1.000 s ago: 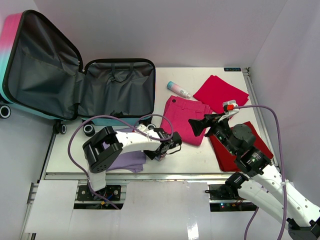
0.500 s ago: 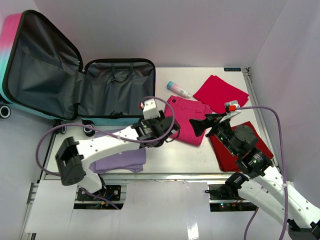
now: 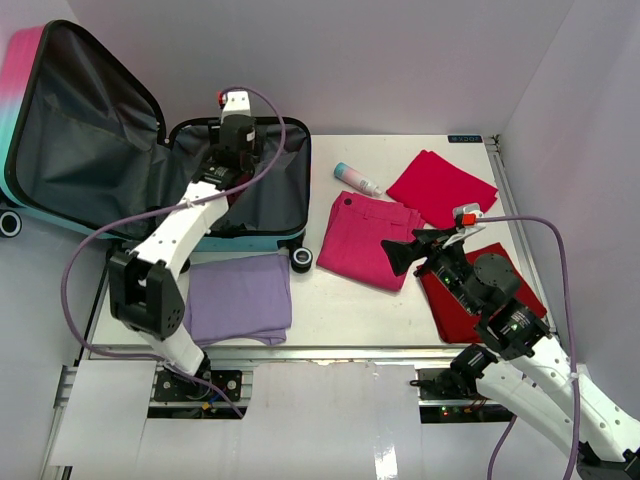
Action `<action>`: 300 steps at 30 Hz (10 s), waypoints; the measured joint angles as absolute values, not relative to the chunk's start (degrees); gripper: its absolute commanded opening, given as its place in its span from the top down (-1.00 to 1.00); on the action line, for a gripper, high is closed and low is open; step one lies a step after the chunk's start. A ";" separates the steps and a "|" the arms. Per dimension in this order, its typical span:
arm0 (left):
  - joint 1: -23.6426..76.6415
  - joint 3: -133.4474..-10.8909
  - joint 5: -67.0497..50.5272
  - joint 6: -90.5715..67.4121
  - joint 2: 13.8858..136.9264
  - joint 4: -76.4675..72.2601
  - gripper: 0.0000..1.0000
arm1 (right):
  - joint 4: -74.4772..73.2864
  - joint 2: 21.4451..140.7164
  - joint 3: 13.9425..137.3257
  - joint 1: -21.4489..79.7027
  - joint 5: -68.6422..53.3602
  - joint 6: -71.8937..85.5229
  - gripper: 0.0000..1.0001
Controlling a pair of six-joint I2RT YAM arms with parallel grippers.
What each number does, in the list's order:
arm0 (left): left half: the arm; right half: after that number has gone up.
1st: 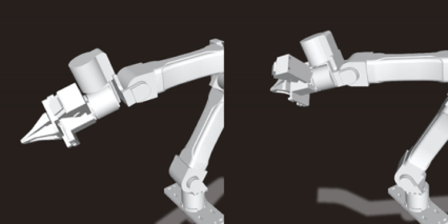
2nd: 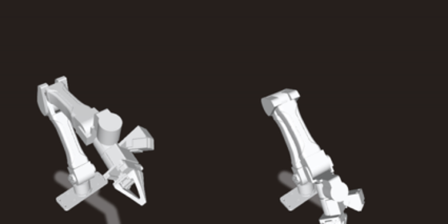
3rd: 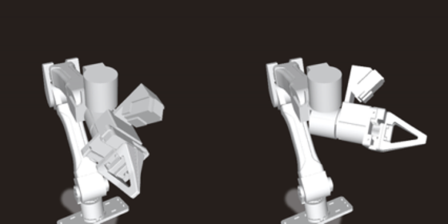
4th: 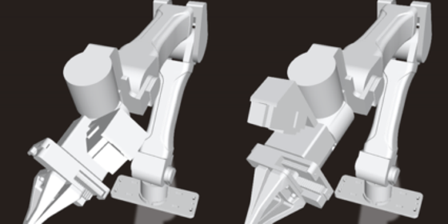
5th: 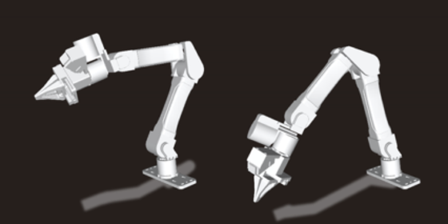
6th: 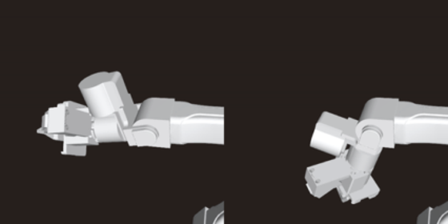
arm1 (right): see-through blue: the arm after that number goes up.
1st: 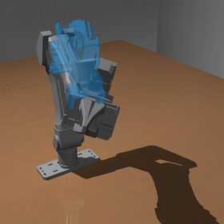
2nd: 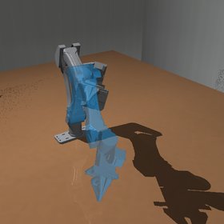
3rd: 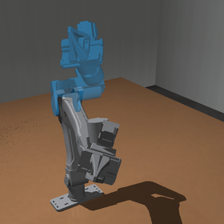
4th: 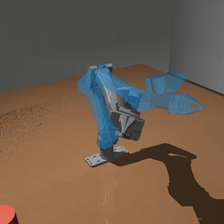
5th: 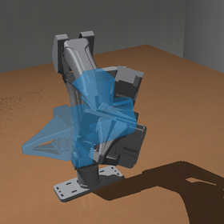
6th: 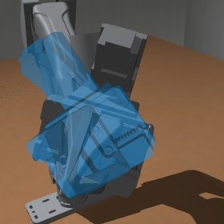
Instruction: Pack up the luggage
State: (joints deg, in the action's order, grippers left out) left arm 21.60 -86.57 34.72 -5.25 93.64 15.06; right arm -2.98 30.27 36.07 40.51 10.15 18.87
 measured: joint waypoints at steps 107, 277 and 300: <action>34.02 -85.34 -20.90 -14.50 113.12 17.19 -0.72 | -1.48 90.49 44.91 21.02 10.94 27.16 -0.28; 17.44 -90.20 0.30 -18.30 121.27 14.72 1.00 | -9.23 103.31 77.06 25.92 13.71 15.66 -0.17; 21.44 -87.35 -4.13 -18.87 94.18 17.57 -0.40 | 2.98 108.40 76.39 15.93 -11.98 -3.51 -0.84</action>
